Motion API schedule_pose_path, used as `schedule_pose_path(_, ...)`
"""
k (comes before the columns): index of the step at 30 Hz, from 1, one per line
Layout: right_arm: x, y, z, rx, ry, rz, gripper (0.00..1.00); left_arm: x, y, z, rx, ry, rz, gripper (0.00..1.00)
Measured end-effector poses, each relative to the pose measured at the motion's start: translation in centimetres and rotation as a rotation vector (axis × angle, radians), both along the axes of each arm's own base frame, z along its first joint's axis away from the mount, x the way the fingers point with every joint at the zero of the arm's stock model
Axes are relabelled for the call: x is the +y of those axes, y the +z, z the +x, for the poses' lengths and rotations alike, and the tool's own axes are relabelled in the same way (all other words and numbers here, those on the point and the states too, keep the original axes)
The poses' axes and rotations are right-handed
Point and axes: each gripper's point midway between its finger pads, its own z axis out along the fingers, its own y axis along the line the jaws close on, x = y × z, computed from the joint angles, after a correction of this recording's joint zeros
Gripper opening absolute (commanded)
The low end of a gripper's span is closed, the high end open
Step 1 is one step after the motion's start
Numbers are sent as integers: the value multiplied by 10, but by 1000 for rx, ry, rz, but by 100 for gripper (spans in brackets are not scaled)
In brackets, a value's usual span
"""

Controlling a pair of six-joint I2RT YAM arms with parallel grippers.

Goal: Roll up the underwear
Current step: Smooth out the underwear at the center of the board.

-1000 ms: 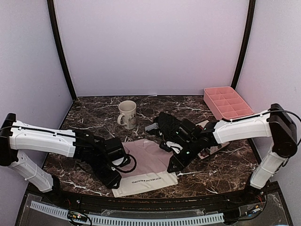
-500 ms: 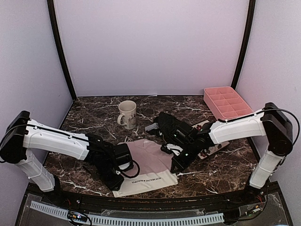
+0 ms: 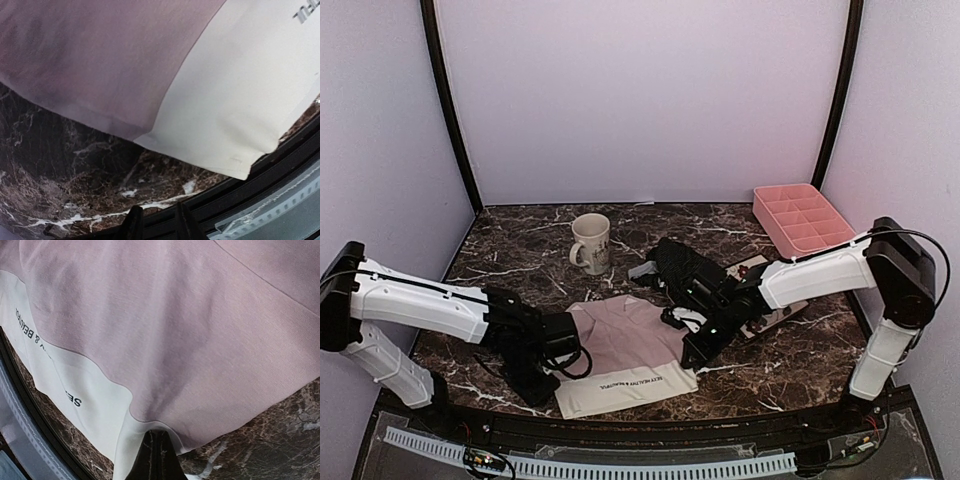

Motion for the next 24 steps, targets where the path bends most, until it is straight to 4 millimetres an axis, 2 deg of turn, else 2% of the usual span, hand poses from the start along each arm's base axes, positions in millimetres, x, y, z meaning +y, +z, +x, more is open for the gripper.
schedule_pose_path(4,-2,3,-1,-2,-10,2,0,-14,22,1,-37,-8,-126,31)
schedule_pose_path(8,-2,7,-3,-5,-9,1,0,-49,46,4,-66,-57,-265,32)
schedule_pose_path(10,-3,6,-4,-4,-7,-5,0,-65,45,6,-68,-85,-285,32)
schedule_pose_path(13,-4,5,-5,-2,-7,-13,0,-79,30,7,-55,-116,-257,31)
schedule_pose_path(16,-4,3,-5,1,-6,-18,0,-78,10,6,-34,-126,-201,29)
schedule_pose_path(19,-3,0,-4,0,-6,-16,0,-73,2,4,-23,-119,-173,28)
schedule_pose_path(24,-1,-2,-4,-2,-4,-4,0,-48,-12,-7,6,-77,-131,27)
